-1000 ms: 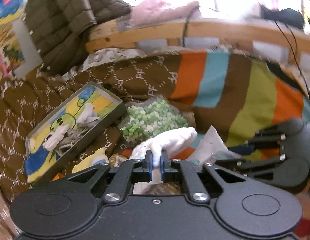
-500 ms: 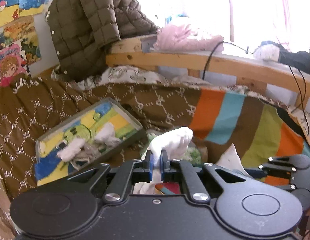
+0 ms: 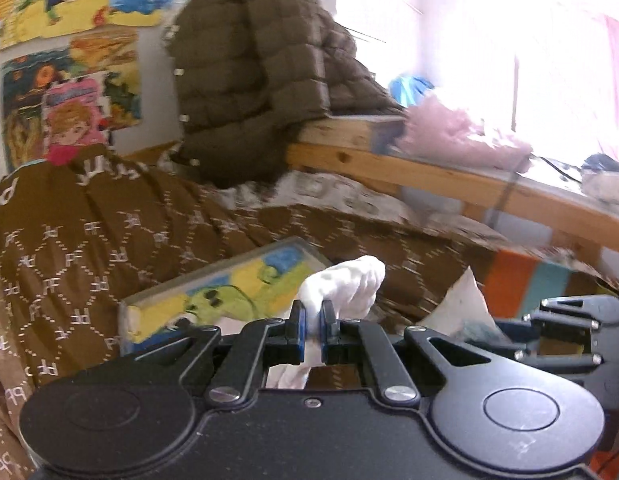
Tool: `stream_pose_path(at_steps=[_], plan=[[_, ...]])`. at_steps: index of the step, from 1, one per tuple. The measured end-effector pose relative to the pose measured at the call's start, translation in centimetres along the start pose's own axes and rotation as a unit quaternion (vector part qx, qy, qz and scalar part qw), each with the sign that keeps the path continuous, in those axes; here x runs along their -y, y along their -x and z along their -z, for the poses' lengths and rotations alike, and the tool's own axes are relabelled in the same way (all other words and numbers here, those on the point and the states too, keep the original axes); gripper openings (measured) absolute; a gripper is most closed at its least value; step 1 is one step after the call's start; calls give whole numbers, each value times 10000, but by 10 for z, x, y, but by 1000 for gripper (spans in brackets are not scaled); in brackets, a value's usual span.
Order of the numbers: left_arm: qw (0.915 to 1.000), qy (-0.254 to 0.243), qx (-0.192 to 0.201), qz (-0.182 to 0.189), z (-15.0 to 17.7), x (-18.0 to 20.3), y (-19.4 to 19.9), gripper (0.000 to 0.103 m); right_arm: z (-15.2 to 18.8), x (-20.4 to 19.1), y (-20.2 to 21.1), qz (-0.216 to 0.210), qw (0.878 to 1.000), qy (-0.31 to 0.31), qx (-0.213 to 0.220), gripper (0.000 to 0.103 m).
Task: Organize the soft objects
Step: 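Lift and carry the white cloth and tissue packet in both grippers to the grey tray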
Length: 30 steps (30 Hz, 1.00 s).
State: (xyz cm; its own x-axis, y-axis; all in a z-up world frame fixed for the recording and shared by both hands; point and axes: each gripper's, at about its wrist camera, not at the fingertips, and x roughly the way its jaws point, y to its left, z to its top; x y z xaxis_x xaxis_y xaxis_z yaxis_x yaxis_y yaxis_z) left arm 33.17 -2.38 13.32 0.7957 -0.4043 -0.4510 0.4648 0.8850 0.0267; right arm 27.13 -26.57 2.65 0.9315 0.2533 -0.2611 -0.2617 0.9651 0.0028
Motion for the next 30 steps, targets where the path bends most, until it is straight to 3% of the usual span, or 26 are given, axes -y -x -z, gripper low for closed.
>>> stream_pose_path(at_steps=[14, 21, 30], plan=[[9962, 695, 400, -342, 7, -83, -69, 6, -61, -15, -156, -54, 9958, 577, -708, 13], [9900, 1235, 623, -270, 9, -104, -124, 6, -59, 7, -222, 296, 9918, 103, -1237, 13], [9817, 1832, 512, 116, 33, -108, -185, 6, -50, 31, -281, 685, 9810, -182, -1805, 13]])
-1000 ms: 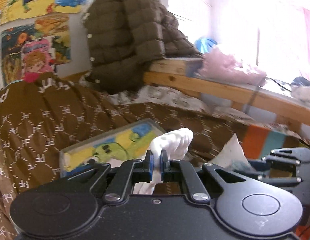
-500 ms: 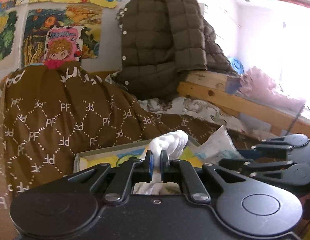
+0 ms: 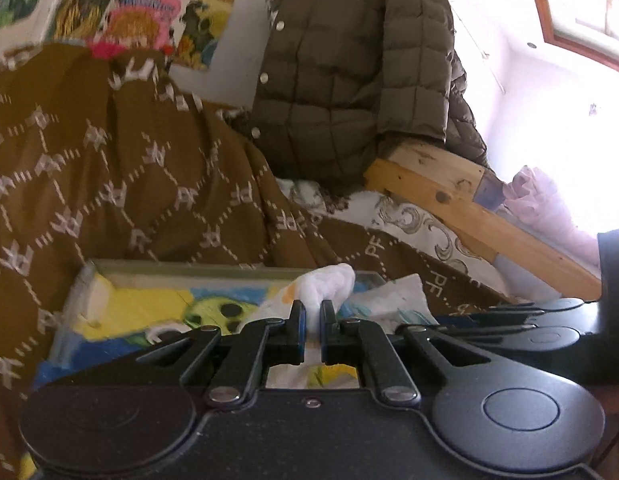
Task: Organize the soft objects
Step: 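Lift and carry the white cloth and tissue packet in both grippers to the grey tray, then open both grippers to drop the cloth and tissue packet into the tray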
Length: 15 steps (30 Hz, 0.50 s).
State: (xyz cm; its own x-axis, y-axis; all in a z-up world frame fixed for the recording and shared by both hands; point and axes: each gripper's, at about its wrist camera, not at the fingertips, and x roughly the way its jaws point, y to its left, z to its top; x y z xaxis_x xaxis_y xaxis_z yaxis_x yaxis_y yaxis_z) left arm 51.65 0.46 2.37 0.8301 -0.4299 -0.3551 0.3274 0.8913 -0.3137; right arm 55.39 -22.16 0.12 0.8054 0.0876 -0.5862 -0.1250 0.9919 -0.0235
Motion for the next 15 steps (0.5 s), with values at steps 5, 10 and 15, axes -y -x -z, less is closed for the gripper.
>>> stream_pose_path(at_steps=[5, 10, 15], plan=[[9995, 176, -166, 194, 12, 1, -18, 6, -2, 5, -23, 112, 9998, 117, -145, 14], [9988, 152, -373, 268, 21, 6, -28, 6, -1, 5, -32, 190, 9994, 137, -237, 14], [9971, 13, -698, 317, 32, 11, -33, 7, 7, 8, -33, 259, 9990, 147, -337, 17]])
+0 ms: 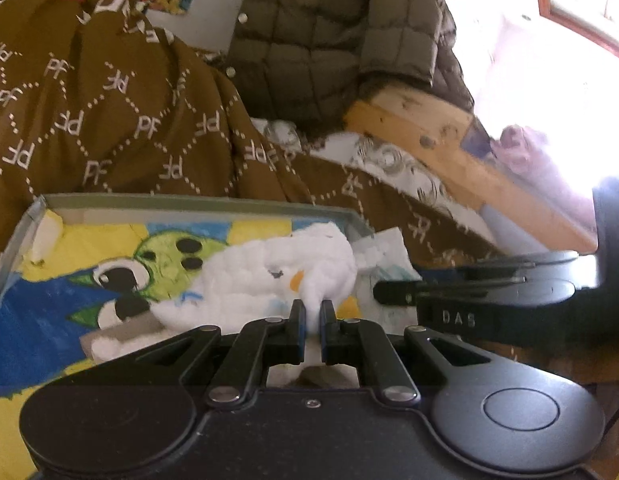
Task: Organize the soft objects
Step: 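Open both grippers to drop the cloth and tissue packet into the tray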
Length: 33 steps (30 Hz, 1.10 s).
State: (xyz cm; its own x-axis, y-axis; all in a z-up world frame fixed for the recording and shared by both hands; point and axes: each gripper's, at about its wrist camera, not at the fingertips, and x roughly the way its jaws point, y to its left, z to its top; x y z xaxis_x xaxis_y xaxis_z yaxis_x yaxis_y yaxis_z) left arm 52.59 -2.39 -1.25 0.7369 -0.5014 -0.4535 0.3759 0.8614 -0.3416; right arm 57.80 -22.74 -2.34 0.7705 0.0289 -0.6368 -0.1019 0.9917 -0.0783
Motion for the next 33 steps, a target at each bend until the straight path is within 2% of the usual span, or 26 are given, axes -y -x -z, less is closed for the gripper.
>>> stream_pose_path(at_steps=[6, 12, 14, 23, 27, 33], plan=[[9998, 28, -201, 2, 6, 1, 0, 10, 9, 8, -1, -6, 10000, -67, -58, 23], [9995, -42, -327, -32, 6, 5, 2, 20, 15, 16, 10, 35, 9999, -85, -40, 32], [9994, -91, -334, -59, 6, 7, 5, 22, 16, 19, 17, 50, 10000, -69, -8, 42], [9996, -92, -70, -266, 1, 17, 34, 36, 15, 37, 61, 113, 9996, -134, 241, 53], [9993, -175, 75, -316, -5, 27, 49, 49, 11, 42, 86, 99, 9991, -126, 390, 58], [9983, -243, 373, -375, -13, 41, 75, 72, 5, 47, 127, 85, 9977, -154, 650, 73]])
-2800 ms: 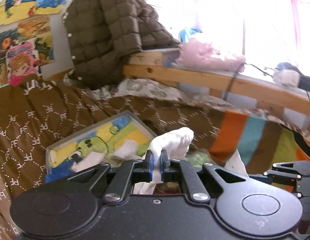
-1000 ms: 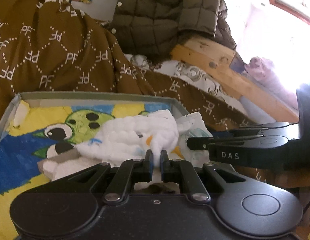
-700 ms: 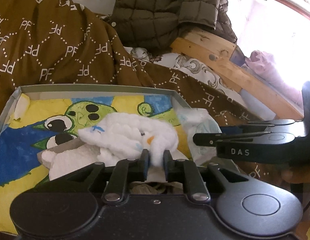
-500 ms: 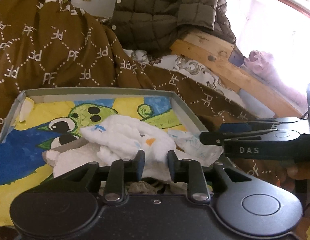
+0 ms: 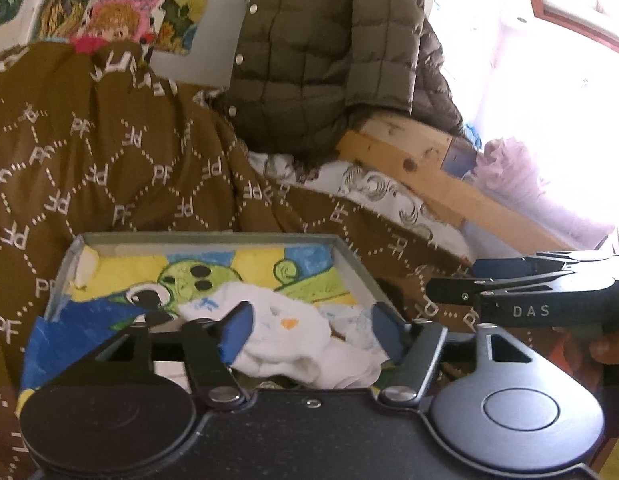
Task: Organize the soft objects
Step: 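Open both grippers to drop the cloth and tissue packet into the tray, then raise both open tools from the tray and move them back to the pile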
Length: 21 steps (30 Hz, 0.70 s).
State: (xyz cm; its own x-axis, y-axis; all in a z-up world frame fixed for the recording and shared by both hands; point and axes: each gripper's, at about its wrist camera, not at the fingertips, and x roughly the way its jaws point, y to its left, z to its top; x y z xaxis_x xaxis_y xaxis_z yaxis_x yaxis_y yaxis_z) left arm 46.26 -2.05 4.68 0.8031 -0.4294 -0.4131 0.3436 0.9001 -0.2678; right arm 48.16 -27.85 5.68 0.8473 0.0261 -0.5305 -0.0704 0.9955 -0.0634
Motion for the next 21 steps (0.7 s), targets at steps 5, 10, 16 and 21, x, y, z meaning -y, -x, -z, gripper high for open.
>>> stream_pose_path(at_steps=[5, 10, 16, 21], plan=[[9996, -70, 248, -66, -8, 10, 24, 84, -8, 4, 34, -42, 9998, -17, 204, 80], [9989, -42, 454, -130, -13, 17, 50, 98, -13, 5, 70, -87, 9992, 10, 386, 89], [9977, -69, 656, -156, -17, 26, 78, 102, -17, -1, 116, -173, 9979, 2, 618, 97], [9955, -117, 859, -380, -16, 39, 101, 102, -20, -3, 156, -242, 9960, -19, 858, 102]])
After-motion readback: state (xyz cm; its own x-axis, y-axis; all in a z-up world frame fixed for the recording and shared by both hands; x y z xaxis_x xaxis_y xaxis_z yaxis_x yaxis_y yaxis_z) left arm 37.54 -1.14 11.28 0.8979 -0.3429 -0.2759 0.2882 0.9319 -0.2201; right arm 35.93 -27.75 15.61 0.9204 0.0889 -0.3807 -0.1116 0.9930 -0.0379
